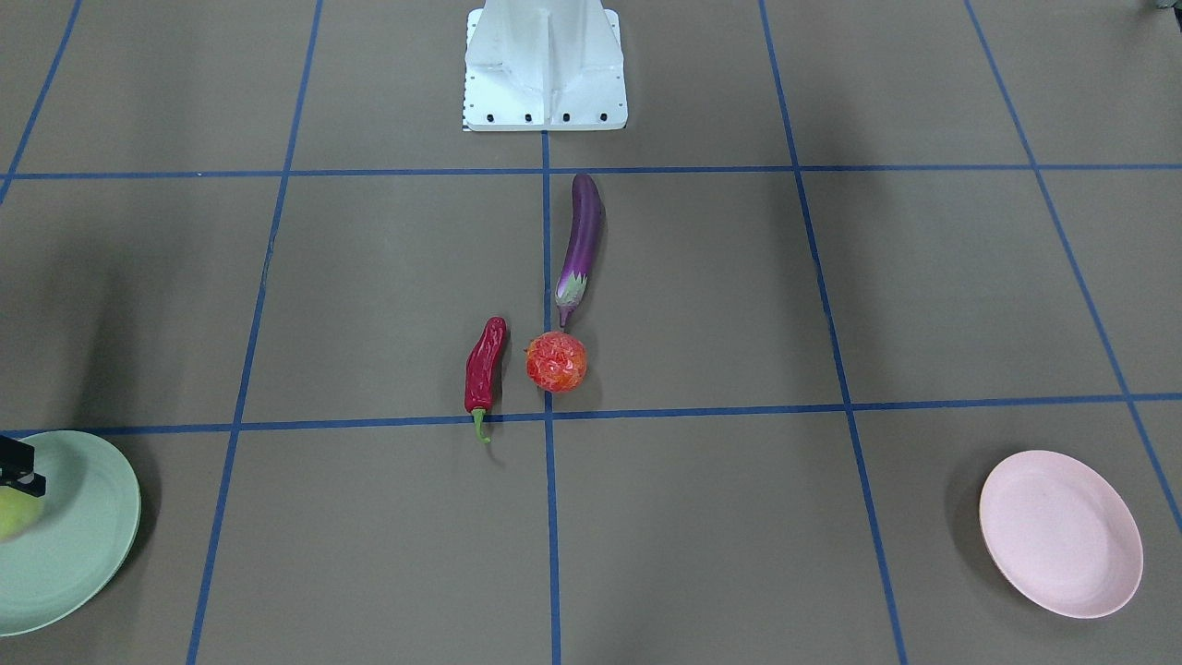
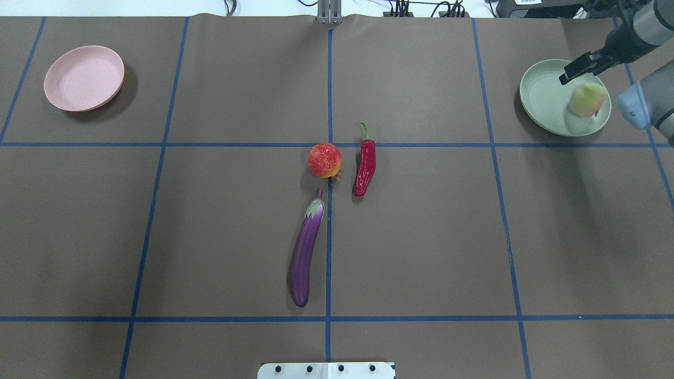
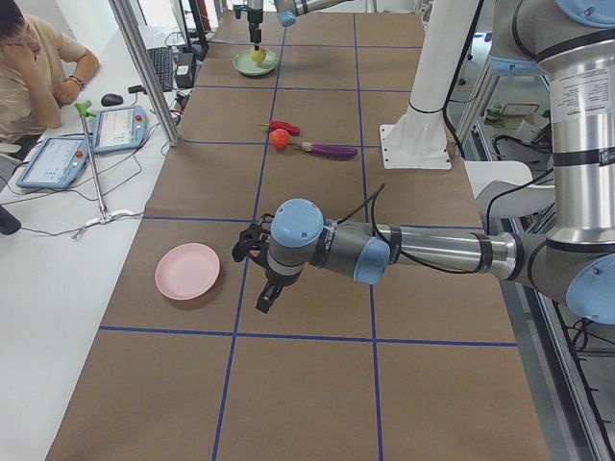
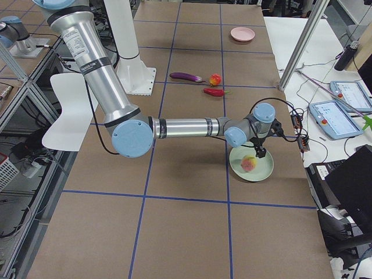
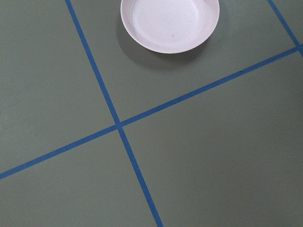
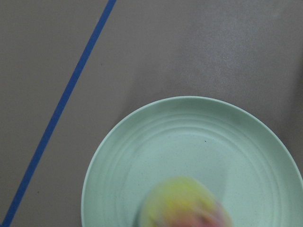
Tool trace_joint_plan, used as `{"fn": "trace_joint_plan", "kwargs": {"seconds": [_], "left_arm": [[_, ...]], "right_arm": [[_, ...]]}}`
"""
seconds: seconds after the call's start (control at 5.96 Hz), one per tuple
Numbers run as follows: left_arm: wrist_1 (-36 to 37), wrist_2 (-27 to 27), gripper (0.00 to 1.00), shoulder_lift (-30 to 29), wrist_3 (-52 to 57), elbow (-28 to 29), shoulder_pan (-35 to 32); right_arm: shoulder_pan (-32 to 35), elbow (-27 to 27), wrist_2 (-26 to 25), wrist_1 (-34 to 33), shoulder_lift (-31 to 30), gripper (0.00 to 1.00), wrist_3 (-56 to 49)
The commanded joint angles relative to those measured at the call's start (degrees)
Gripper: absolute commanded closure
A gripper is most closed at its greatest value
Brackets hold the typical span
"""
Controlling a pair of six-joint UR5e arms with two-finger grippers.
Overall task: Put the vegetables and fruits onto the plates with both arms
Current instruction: 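Carry the peach with the right gripper onto the green plate and release, then move the right gripper back to the red pomegranate and grasp it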
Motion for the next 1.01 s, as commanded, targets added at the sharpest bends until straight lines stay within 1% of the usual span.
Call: {"fn": "trace_joint_plan", "kwargs": {"seconds": [0.0, 0.17, 0.34, 0.5, 0.67, 0.84], "left_arm": [[0.0, -0.54, 0.0, -0.03, 0.0, 0.0, 0.02], [0.0, -0.63, 0.0, -0.03, 0.0, 0.0, 0.11], [0.0, -0.63, 0.0, 0.06, 0.0, 0.09, 0.46], [0.09, -0.63, 0.0, -0.02, 0.0, 0.09, 0.46], [0.09, -0.54, 0.0, -0.03, 0.0, 0.09, 0.72], [0.09, -0.54, 0.0, 0.06, 0.0, 0.18, 1.08]], "right_arm": [[-6.68, 8.31, -1.55, -0.59, 2.33, 0.0, 21.61], [-13.24, 10.88, -7.31, -0.59, 5.14, 0.0, 32.35], [-20.18, 11.6, -14.15, -1.03, 9.25, 0.0, 42.12], [-26.95, 11.61, -22.4, -8.43, 15.47, 0.0, 47.7], [-31.2, 11.43, -26.92, -19.55, 22.41, 0.0, 48.02], [-34.11, 11.34, -30.19, -23.14, 25.09, 0.0, 48.19]]}}
